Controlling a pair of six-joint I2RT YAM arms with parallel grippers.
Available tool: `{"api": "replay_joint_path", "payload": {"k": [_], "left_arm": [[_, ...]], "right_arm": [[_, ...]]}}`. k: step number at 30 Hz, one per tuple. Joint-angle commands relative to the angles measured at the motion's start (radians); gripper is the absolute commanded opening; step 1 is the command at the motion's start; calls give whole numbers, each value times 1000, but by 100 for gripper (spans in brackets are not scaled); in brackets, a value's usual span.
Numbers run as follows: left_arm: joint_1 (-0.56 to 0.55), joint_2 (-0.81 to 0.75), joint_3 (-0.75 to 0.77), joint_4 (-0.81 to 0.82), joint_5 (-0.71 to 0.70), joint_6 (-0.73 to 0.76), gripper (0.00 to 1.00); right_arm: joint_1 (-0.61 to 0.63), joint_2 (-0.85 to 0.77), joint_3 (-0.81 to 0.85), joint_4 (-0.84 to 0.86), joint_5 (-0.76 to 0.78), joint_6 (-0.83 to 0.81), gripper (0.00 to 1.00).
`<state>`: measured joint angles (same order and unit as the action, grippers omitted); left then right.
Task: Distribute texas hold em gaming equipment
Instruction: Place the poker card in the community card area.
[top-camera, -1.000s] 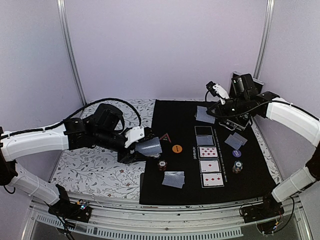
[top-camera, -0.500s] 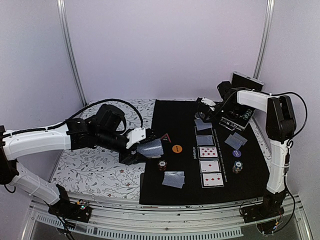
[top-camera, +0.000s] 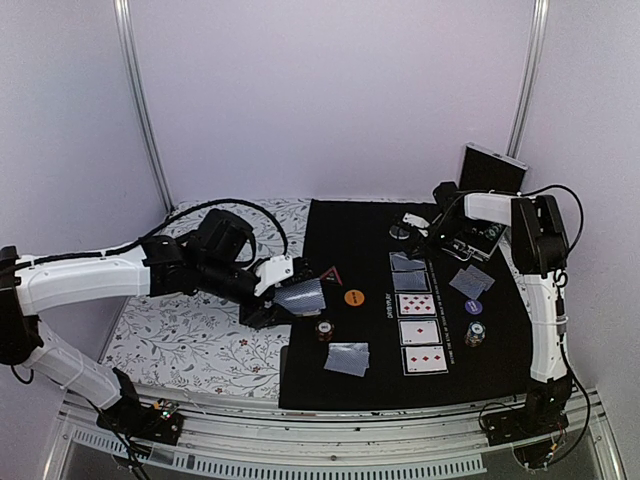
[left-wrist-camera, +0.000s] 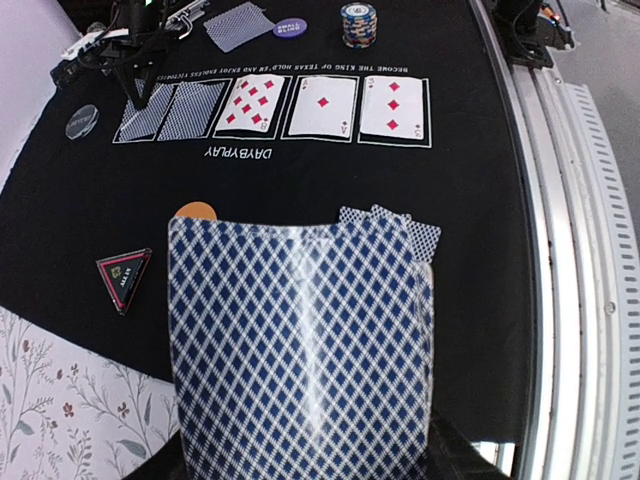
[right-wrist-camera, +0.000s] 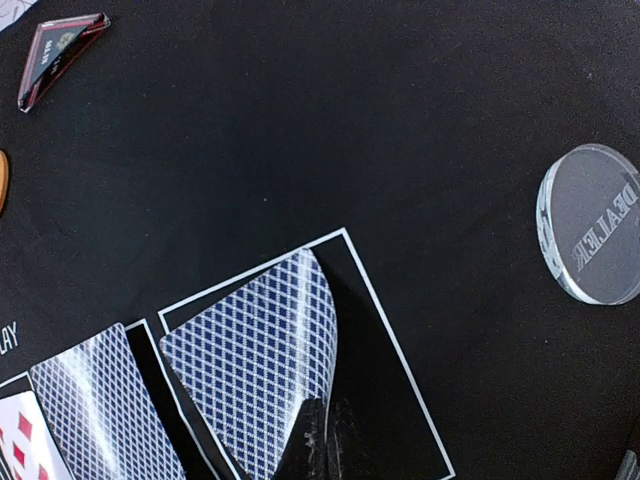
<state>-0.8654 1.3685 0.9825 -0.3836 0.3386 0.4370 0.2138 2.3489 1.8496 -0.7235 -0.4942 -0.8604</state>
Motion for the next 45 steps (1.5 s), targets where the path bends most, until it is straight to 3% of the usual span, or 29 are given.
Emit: {"api": "replay_joint_path", "payload": {"k": [1,22,27,37,42,43,45], "left_arm": [[21,10,1,26,25,1,55],[36,12,5,26,33,-4,55],[37,7,5,25,37,-5,55],[37,1,8,22,39,-7,55],[37,-2,8,22,33,-7,55],[36,-2,8,22,32,-7,55],[36,0,10,22,28,-7,55]], "right_arm": [[-7,43,19,-8,0,-17,2],[-14,58,9,10,63,31,3],[-20,35,-17,46,87,66,10],[-21,11,-17,49,106,82,33],[-21,-47,-16,55,126,111,49],[-21,-60,-16,59,129,117,54],[-19,-92,-15,68,136,140,85]]}}
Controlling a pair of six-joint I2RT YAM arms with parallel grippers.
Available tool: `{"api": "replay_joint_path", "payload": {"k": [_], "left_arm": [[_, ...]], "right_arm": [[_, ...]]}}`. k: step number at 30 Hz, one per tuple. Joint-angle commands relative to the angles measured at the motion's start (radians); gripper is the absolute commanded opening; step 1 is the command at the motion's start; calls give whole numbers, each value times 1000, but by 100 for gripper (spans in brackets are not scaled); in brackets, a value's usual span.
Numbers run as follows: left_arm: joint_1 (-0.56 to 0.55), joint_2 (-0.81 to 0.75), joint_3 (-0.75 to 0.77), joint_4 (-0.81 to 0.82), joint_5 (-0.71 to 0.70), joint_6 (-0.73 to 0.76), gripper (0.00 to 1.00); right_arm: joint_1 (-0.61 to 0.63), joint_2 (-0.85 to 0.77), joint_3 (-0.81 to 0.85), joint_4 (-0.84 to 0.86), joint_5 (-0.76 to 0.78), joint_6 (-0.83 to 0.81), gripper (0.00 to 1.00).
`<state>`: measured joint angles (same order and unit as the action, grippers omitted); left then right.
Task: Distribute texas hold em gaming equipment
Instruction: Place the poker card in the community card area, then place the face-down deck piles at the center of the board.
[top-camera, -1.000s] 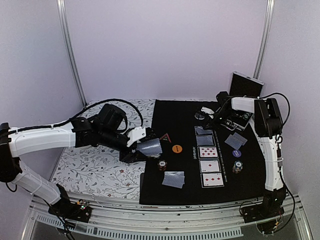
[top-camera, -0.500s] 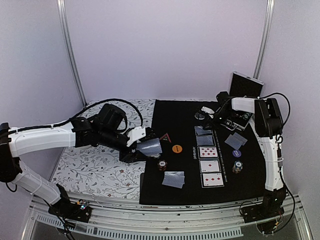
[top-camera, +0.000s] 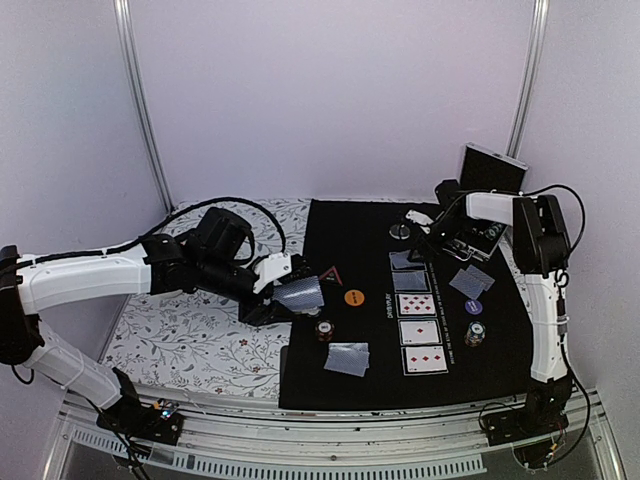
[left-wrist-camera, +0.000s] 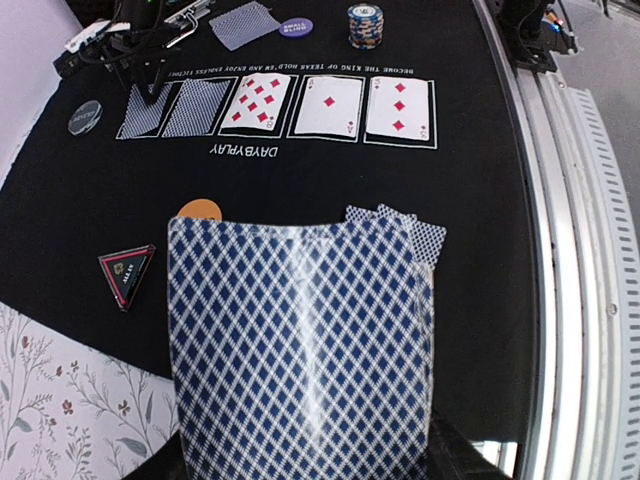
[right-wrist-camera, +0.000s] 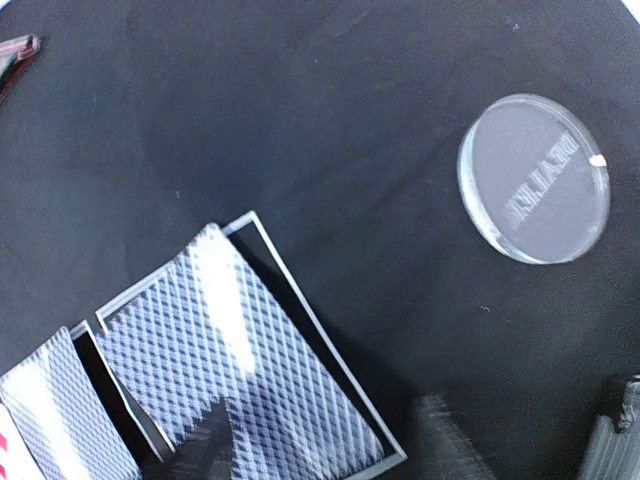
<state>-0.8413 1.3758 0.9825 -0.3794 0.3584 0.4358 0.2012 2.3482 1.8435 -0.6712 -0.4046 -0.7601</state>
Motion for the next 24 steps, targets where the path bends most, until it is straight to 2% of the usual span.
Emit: {"api": "replay_joint_path", "payload": {"k": [1,2,9,15,20,24], "left_arm": [[13,-7,10,19,5,-5,55],[14,-5,10,20,2,-8,55],[64,36,18,41,-47,-66,55],[179,166,42,71,-137,-192,55],[284,300,65,84,-183,-324,54],[297,368,66,96,-236,-337,55]], "right_arm": [[-5,-111,-9,22,53,47,95],[-1,-129,-10,27,58,55,99],[89,-327,-68,64,118,95,99],[201,-580,-304,244,134,189,99],[286,-749,-474,316,149,273,99],[314,-848,-555,353,162,323,99]]}}
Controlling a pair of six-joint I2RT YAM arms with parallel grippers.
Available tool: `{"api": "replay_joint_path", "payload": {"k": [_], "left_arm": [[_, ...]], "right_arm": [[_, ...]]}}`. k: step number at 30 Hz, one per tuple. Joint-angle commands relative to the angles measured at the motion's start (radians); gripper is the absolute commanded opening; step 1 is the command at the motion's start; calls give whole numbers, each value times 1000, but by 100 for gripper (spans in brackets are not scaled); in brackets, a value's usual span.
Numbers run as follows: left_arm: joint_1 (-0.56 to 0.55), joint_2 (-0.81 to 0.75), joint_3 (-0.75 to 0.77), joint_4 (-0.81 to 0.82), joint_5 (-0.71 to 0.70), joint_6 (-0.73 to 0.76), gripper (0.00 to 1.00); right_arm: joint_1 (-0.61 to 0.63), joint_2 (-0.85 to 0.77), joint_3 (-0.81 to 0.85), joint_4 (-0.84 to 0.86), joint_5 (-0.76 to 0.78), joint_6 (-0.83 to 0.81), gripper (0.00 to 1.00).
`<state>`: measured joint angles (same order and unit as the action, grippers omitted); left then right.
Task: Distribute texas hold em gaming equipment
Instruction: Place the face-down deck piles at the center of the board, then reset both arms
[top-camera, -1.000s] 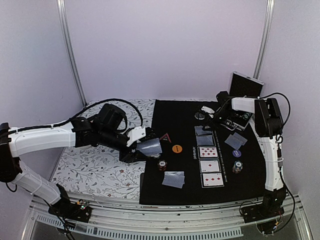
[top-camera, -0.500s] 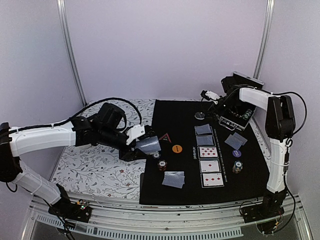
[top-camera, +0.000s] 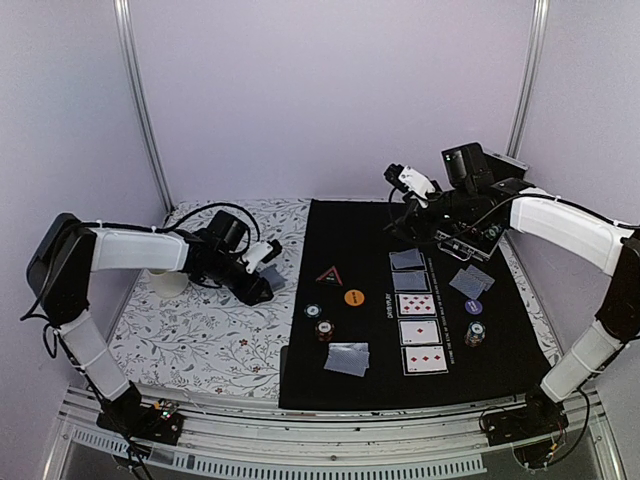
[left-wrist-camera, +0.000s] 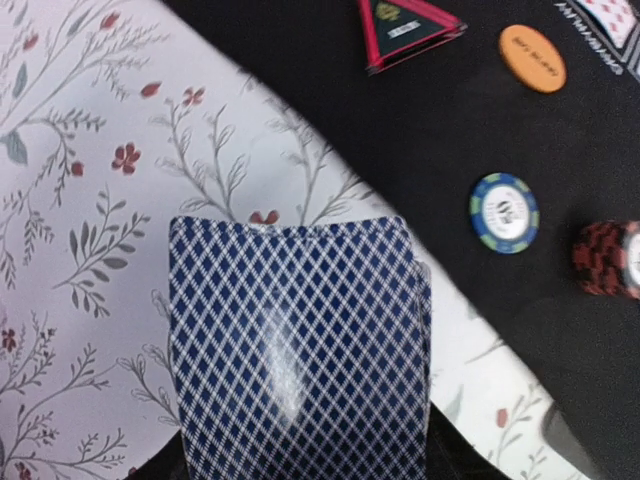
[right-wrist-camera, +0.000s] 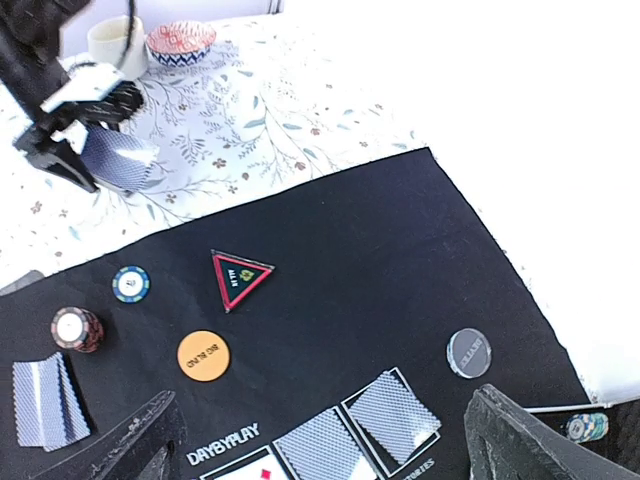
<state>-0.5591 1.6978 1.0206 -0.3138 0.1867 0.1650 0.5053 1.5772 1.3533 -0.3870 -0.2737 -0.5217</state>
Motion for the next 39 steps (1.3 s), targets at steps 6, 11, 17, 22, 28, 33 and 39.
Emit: {"api": "replay_joint_path", "payload": {"k": [6,11,17,22,28,33,39], "left_arm": [[15,127,11,79,-88,-124,56],[13,155,-20,97,-93,-150,64],[9,140,-59,90,-113,-172,83],[-5,93,-72,61,-112,-174,98],[-45,-30,-38,30,-136,-155,98],[-48,-177,22,35,-236,-78,98],[80,-385,-64,366,-453,-102,98]], "right_arm": [[13,-165,-120,70,34,138,99],[16,-212,-137,70,17,138,99],[16,-226,-180,67,1,143,99],[16,-238,-178,54,-11,140,99],[15,-308,-210,129,-15,176,99],[-64,-402,-305,271,23,276,99],[-307,-587,-530,483,65,446,99]]}}
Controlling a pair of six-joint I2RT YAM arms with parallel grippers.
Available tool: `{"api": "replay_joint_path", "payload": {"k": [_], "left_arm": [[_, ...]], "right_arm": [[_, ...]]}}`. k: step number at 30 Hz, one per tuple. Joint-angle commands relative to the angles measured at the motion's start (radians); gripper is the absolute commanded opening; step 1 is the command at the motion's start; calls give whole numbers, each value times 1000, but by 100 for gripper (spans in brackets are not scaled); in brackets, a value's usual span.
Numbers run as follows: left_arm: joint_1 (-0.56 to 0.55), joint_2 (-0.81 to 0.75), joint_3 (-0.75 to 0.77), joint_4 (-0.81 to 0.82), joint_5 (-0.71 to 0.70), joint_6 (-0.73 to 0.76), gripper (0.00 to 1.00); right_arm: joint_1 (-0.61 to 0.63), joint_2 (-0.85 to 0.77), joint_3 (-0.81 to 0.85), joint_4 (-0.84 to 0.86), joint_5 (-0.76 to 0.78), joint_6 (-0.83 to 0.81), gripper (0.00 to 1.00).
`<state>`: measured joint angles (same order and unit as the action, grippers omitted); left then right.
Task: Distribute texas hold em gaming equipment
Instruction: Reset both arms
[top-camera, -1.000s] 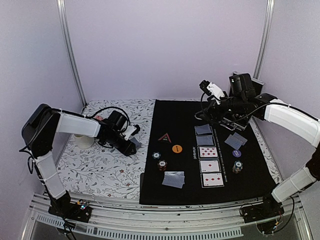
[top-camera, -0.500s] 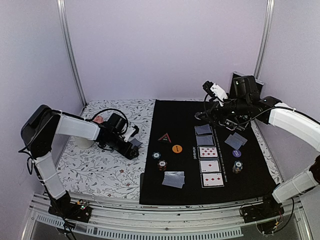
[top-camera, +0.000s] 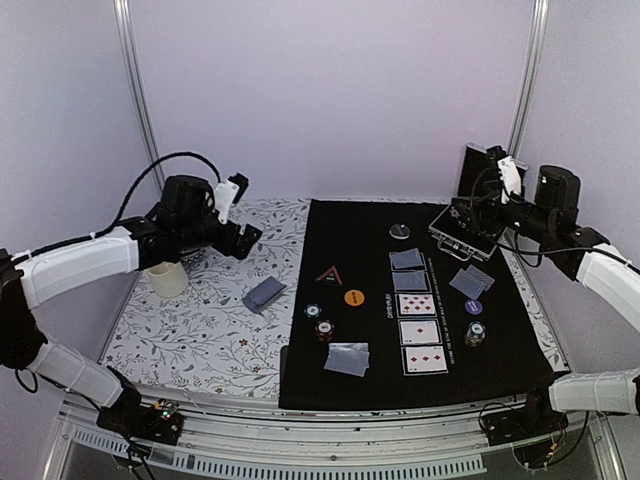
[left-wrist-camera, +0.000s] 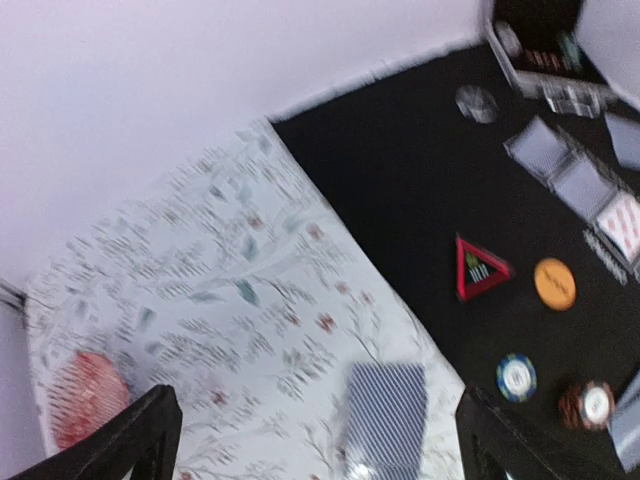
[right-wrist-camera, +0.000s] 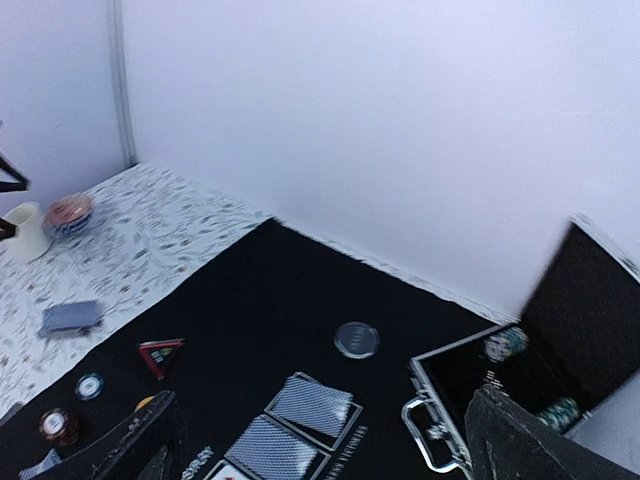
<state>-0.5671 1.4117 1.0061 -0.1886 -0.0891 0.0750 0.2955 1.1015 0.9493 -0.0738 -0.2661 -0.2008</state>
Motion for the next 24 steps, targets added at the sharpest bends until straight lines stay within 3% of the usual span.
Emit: {"api": "replay_joint_path", "payload": {"k": [1,5,12,17,24], "left_arm": [[118,-126,-96,322,-210,-22,98],[234,-183,-325,646,-356,-7,98],[341,-124,-589,983,-554,6,98],[356,-5,-714,1250,-525,-8,98],[388,125,-760,1552,-414,52,98]], "right_arm": [[-102,-148,-177,204,79,119,99],[-113,-269,-350,308,208,73,99],[-119,-351,-690,667,418,83,99],[-131,-220,-849,887,516,93,99],[-138,-22,-917,1201,417,24,99]]}}
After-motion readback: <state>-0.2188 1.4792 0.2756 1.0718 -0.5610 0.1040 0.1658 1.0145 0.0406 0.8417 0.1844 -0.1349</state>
